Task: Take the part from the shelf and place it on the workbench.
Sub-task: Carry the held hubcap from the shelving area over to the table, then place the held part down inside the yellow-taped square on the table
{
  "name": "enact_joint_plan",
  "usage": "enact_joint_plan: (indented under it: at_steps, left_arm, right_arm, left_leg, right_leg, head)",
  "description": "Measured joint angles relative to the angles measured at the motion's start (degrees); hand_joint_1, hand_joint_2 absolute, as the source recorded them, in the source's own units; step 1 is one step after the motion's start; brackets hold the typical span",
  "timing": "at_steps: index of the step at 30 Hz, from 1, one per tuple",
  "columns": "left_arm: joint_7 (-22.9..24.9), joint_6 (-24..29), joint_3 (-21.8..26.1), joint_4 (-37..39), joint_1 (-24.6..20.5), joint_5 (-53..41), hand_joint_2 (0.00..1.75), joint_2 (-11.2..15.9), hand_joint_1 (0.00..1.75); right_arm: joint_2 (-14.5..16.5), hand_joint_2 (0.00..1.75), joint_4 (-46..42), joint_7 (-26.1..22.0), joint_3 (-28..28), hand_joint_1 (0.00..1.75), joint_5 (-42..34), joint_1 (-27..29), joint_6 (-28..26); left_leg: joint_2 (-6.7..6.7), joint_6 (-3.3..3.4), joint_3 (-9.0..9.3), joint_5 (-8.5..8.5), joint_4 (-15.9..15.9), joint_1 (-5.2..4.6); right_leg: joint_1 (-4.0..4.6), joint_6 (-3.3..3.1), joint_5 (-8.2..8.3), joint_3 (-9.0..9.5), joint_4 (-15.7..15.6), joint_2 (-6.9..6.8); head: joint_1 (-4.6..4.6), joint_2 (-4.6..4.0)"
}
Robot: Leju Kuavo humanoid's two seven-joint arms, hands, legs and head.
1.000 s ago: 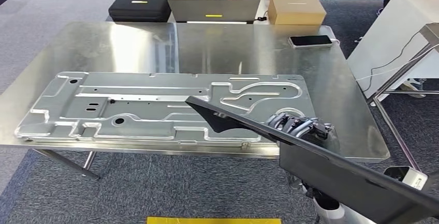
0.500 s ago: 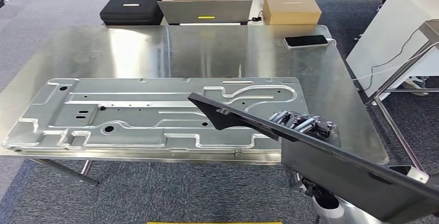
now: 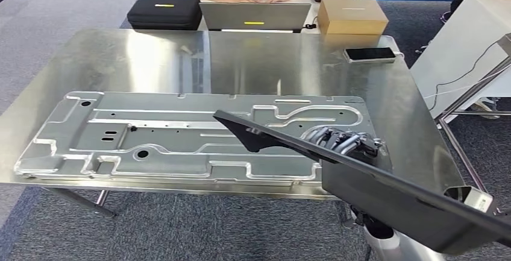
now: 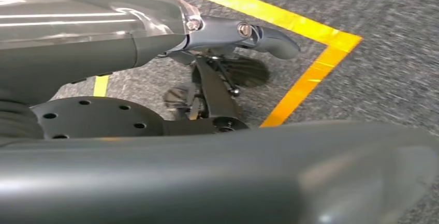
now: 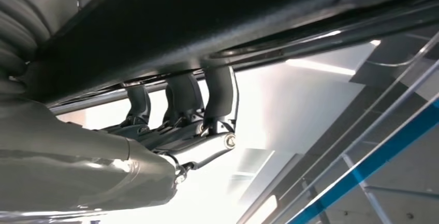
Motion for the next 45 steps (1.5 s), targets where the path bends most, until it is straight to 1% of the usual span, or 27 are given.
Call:
enact_joint_plan:
  at_steps: [1, 2, 3, 6, 10, 13, 18, 23, 35, 40, 43, 45]
  left_arm:
    - [-0.02, -0.02, -0.22, 0.00, -0.09, -0.34, 1.75, 0.00, 0.00]
    - [-0.04, -0.05, -0.45, 0.00, -0.19, -0.68, 1.75, 0.00, 0.00]
    - [-0.07, -0.13, -0.70, 0.00, -0.29, -1.00, 1.75, 0.00, 0.00]
    - [-0.13, -0.43, -1.65, 0.01, -0.48, -2.39, 1.75, 0.00, 0.00]
    - [-0.19, -0.54, -3.15, 0.02, -0.87, -3.94, 1.75, 0.00, 0.00]
    - [-0.65, -0.57, -3.93, 0.02, -0.95, -4.28, 1.75, -0.01, 0.00]
    - [-0.67, -0.20, -4.76, 0.02, -0.92, -4.33, 1.75, -0.14, 0.00]
    - [-0.18, 0.18, -5.15, 0.02, -0.94, -4.78, 1.75, -0.17, 0.00]
    - [0.05, 0.03, -6.40, 0.02, -1.13, -6.37, 1.75, -0.39, 0.00]
    - [0.13, 0.21, -6.79, 0.02, -1.20, -6.45, 1.75, -0.63, 0.00]
    - [0.12, 0.35, -6.91, 0.02, -1.19, -6.46, 1.75, -0.73, 0.00]
    - [0.12, 0.37, -6.99, 0.02, -1.17, -6.46, 1.75, -0.78, 0.00]
  right_arm:
    - [0.04, 1.75, 0.67, 0.85, 0.07, 1.75, 0.24, -1.11, -0.29]
    - [0.12, 1.75, 1.47, 1.79, 0.18, 1.75, 0.55, -2.33, -0.72]
    - [0.26, 1.75, 2.38, 2.79, 0.33, 1.75, 0.89, -3.66, -1.29]
    - [1.24, 1.75, 6.27, 6.36, 1.38, 1.75, 2.32, -8.66, -3.95]
    - [3.07, 1.75, 13.47, 10.07, 3.52, 1.75, 4.08, -16.45, -7.71]
    - [4.17, 1.75, 17.97, 11.37, 4.67, 1.75, 4.50, -20.42, -9.40]
    - [4.77, 1.75, 21.55, 11.88, 5.51, 1.75, 5.37, -22.75, -11.18]
    - [4.85, 1.75, 24.29, 13.67, 6.18, 1.75, 10.15, -24.81, -14.59]
    - [5.99, 1.75, 33.58, 19.06, 9.85, 1.75, 33.83, -31.04, -26.34]
    - [6.30, 1.75, 35.33, 23.47, 11.21, 1.75, 49.36, -32.17, -32.01]
    - [6.52, 1.75, 35.38, 26.17, 11.39, 1.75, 59.57, -32.24, -33.29]
    - [6.57, 1.75, 35.33, 27.45, 11.40, 1.75, 64.64, -32.15, -33.82]
  left_leg:
    - [0.01, -0.24, 0.11, -0.26, 0.13, -0.12]
    - [0.03, -0.33, 0.10, -0.43, 0.24, -0.24]
    - [0.05, -0.33, 0.04, -0.49, 0.32, -0.35]
    - [0.09, -0.23, 0.21, -0.42, 0.00, -0.34]
    - [0.07, -0.56, 0.43, -0.16, -0.45, -0.28]
    - [0.05, -0.71, 0.47, -0.07, -0.56, -0.24]
    - [0.04, -0.86, 0.42, -0.12, -0.59, -0.26]
    - [0.04, -0.94, 0.38, -0.18, -0.58, -0.45]
    - [0.04, -0.93, 0.39, -0.18, -0.54, -0.69]
    - [0.04, -0.93, 0.39, -0.18, -0.54, -0.67]
    - [0.04, -0.93, 0.40, -0.18, -0.54, -0.66]
    - [0.04, -0.93, 0.40, -0.18, -0.54, -0.66]
  right_leg:
    - [0.05, -0.20, 1.05, 1.04, -2.63, 0.00]
    - [0.10, -0.35, 1.34, 1.55, -4.02, 0.02]
    - [0.16, -0.42, 1.17, 1.66, -4.29, 0.06]
    - [0.15, -0.49, 1.09, 1.65, -4.49, 0.20]
    - [0.23, -0.70, 1.02, 1.66, -4.47, 0.14]
    - [0.29, -0.85, 0.98, 1.67, -4.44, 0.11]
    - [0.29, -0.91, 0.94, 1.68, -4.41, 0.08]
    - [0.15, -0.90, 0.94, 1.69, -4.43, 0.08]
    - [-0.07, -0.88, 0.95, 1.71, -4.45, 0.07]
    - [-0.08, -0.89, 0.95, 1.69, -4.45, 0.07]
    - [-0.08, -0.89, 0.95, 1.69, -4.45, 0.07]
    - [-0.07, -0.89, 0.95, 1.69, -4.45, 0.07]
  head:
    - [-0.02, 0.00]
    - [-0.04, -0.01]
    - [-0.07, -0.01]
    - [-0.10, -0.01]
    - [-0.10, -0.01]
    - [-0.10, -0.01]
    - [-0.10, 0.00]
    - [-0.10, 0.00]
    - [-0.10, -0.01]
    - [-0.10, 0.00]
    - [-0.10, 0.00]
    - [-0.10, 0.00]
